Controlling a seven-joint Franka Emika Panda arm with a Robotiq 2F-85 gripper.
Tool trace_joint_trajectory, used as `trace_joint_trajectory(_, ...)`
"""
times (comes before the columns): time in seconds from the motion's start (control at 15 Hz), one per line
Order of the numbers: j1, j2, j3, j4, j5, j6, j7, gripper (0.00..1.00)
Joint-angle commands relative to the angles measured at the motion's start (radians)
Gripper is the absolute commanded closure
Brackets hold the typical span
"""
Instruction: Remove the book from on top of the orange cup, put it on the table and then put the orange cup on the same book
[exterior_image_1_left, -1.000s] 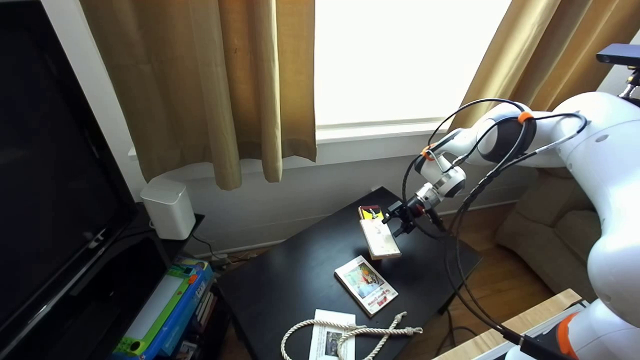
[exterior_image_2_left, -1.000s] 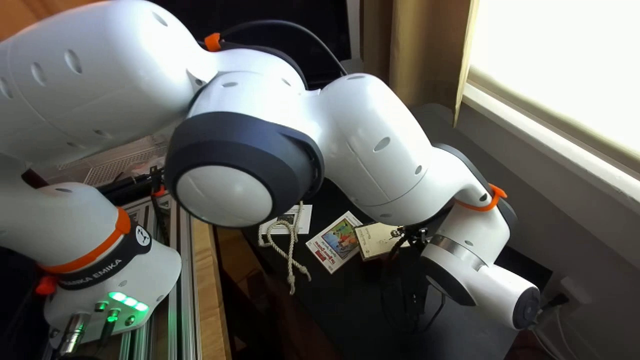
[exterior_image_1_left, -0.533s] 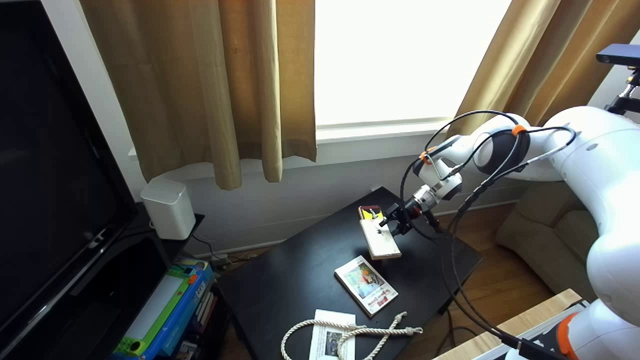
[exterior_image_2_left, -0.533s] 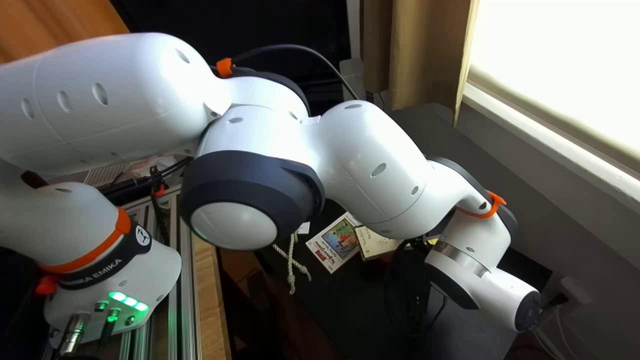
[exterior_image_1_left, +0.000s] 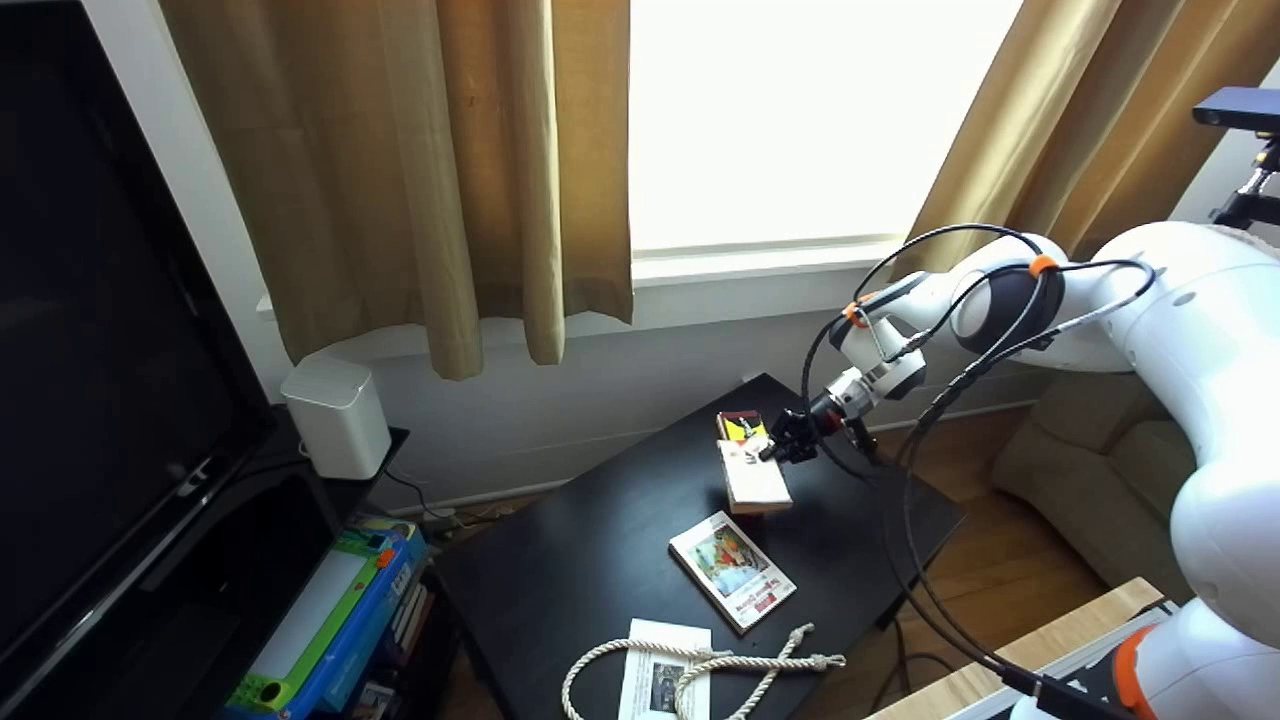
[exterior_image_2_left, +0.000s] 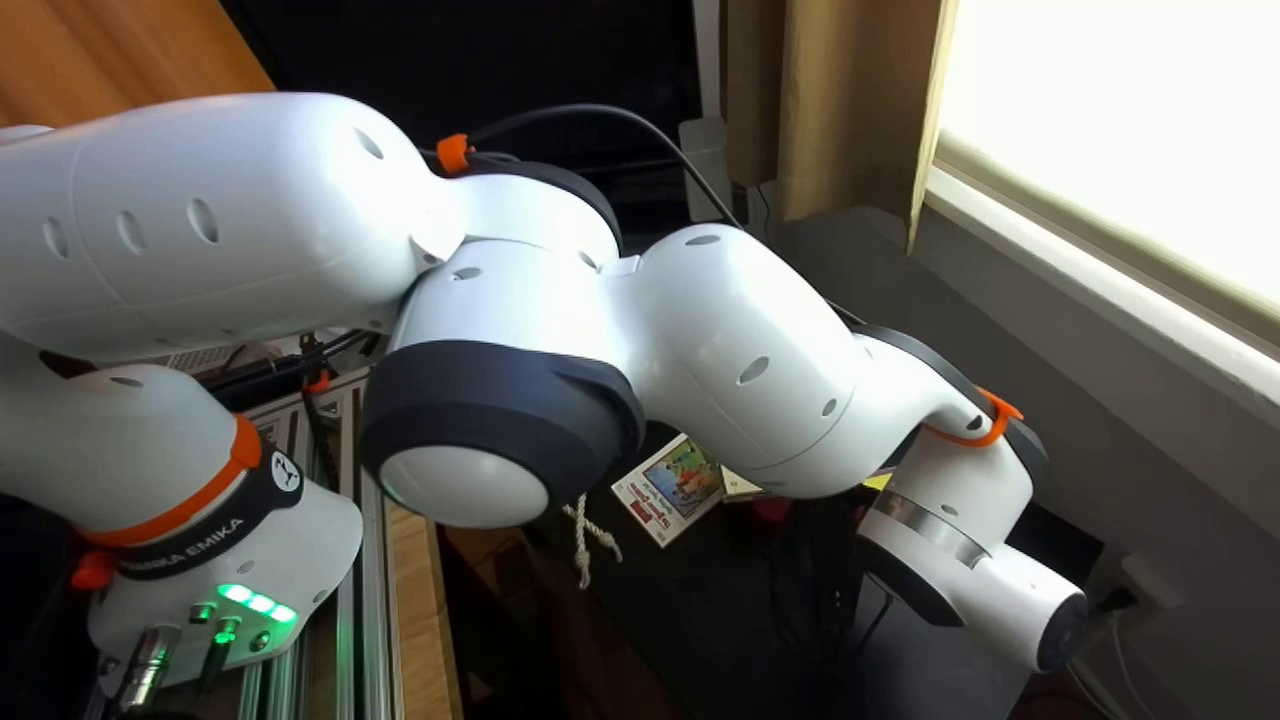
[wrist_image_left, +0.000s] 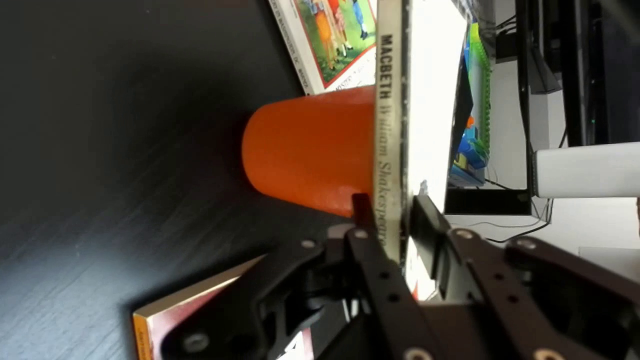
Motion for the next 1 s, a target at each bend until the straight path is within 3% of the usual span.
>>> trace_joint_trajectory(0.0, -0.028, 0.025, 0.024, 0.035, -0.019, -0.036, 0.012, 0.96)
trace_joint_trajectory(0.93, -0.073, 0.009, 0.052, 0.009, -0.001, -0.110, -0.066, 0.96)
